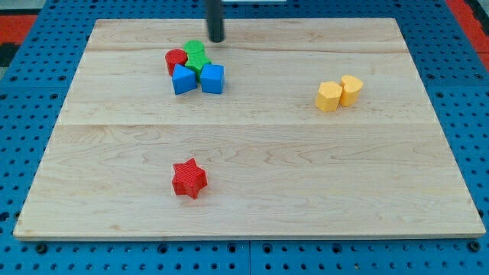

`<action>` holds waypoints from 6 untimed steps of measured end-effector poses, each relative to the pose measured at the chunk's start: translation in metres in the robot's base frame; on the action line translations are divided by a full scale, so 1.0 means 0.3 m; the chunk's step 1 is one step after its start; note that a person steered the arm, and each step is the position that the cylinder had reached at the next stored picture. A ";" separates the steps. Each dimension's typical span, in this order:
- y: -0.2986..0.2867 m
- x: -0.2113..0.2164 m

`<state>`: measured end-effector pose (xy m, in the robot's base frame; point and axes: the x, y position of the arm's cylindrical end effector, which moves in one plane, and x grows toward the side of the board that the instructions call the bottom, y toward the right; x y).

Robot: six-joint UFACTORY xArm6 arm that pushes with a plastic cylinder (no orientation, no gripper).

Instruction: Move the hexagon to the right of the green star

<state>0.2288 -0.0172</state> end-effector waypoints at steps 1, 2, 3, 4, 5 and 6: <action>0.252 0.143; 0.462 0.282; 0.758 0.284; 0.804 0.429; 0.800 0.457; 0.579 0.498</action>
<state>0.3783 0.1565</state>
